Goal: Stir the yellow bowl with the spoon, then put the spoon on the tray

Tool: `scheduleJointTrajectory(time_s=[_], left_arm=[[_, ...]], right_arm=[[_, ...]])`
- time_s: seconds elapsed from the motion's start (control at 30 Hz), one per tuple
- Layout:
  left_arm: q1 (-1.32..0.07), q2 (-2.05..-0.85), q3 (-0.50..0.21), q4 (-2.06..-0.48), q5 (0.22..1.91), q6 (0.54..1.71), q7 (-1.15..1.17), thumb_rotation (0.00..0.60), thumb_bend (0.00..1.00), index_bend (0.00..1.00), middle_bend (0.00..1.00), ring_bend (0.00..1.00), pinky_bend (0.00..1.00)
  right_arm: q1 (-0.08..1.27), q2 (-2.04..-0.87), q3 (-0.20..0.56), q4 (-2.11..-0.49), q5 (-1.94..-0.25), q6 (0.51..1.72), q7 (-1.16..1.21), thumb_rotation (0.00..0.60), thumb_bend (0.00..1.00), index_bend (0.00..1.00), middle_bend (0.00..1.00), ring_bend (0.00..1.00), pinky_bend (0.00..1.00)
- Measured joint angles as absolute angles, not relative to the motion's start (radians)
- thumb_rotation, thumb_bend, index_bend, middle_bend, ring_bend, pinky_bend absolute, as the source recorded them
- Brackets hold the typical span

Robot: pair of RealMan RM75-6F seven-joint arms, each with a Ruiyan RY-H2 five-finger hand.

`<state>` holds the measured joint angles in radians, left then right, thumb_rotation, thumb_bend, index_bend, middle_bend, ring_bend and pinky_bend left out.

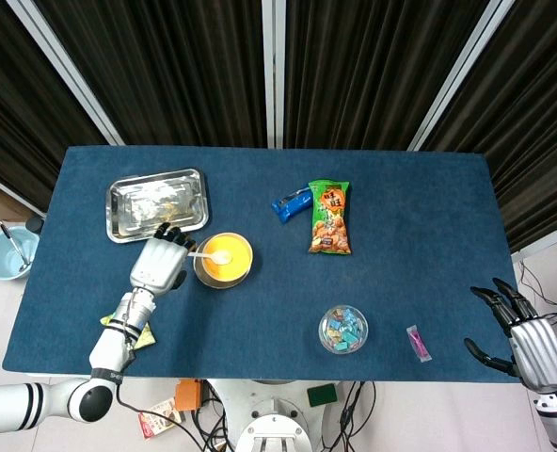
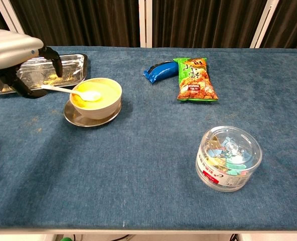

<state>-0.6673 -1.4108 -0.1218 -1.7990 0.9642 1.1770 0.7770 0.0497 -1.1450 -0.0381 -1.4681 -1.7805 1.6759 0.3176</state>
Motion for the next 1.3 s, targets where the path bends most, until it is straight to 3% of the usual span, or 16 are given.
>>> scheduleJointTrajectory(time_s=[0.63,1.3], left_arm=[[-0.745,-1.553,-0.16,-1.632,0.829,1.168,0.818,0.6,0.33,0.46,0.29,0.17,0.14],[-0.764,-1.589,-0.158,-1.579,0.807,1.173,0.823,0.6,0.35,0.5,0.31,0.17,0.14]], right_arm=[[0.056,-1.158,-0.038,-1.435,-1.76,1.664,0.351,0.6,0.25,0.17,0.22,0.08,0.19],[0.063,-1.163,-0.037,-1.424,-1.746,1.653,0.362,0.6,0.25,0.17,0.22,0.08,0.19]])
